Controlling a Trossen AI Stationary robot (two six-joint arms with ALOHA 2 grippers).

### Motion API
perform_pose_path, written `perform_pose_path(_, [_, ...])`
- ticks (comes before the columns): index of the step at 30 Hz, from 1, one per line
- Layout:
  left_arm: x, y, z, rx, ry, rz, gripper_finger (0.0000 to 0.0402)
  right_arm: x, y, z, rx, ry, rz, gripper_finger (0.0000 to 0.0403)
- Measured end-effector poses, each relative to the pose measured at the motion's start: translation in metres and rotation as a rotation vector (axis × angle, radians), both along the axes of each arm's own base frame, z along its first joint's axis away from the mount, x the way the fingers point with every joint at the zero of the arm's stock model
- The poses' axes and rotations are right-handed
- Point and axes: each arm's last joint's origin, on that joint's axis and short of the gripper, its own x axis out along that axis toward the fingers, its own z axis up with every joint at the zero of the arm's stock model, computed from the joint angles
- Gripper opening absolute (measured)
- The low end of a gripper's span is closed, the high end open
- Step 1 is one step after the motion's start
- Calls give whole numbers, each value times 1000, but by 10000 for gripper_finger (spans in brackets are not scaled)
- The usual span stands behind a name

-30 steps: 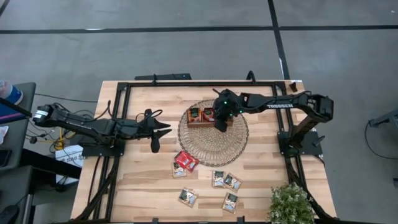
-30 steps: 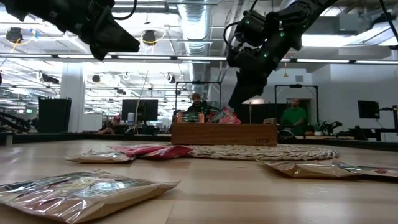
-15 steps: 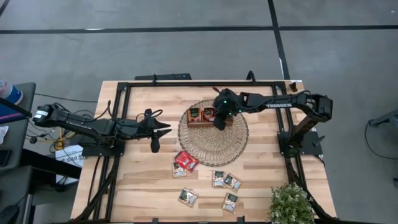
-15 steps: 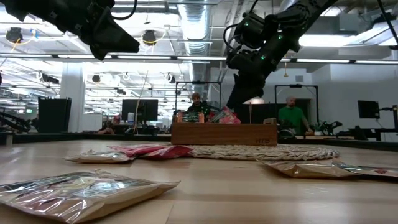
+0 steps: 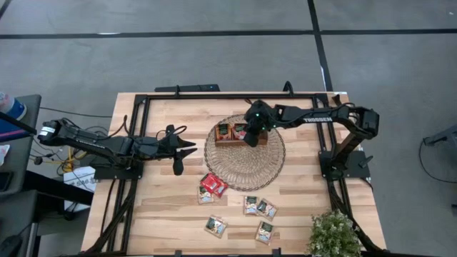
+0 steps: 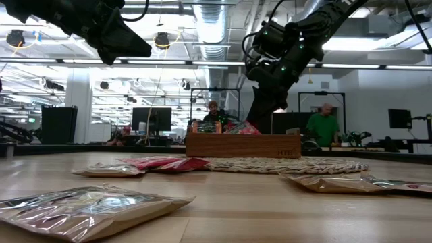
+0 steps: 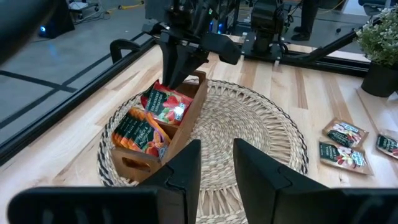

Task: Pick & Place Tea
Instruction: Put the red tea bag into the middle section of the wooden organizer

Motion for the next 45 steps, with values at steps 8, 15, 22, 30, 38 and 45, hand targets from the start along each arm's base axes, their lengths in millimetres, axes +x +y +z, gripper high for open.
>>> perform_pose_path(8, [0, 0, 0, 4, 2, -1, 85, -1, 4, -1, 19, 18, -6, 66])
perform_pose_path(15, [0, 0, 0, 7, 3, -2, 85, -1, 4, -1, 27, 19, -14, 66])
perform_pose_path(22, [0, 0, 0, 7, 3, -3, 85, 1, 4, -1, 24, 4, -14, 66])
perform_pose_path(30, [0, 0, 0, 7, 3, -3, 85, -2, 6, -3, 44, 41, -36, 66])
perform_pose_path(38, [0, 0, 0, 7, 3, -3, 85, 3, 7, 1, 25, -15, -26, 66])
perform_pose_path(45, [0, -1, 0, 1, 7, -22, 85, 12, 19, 9, 168, -158, 178, 66])
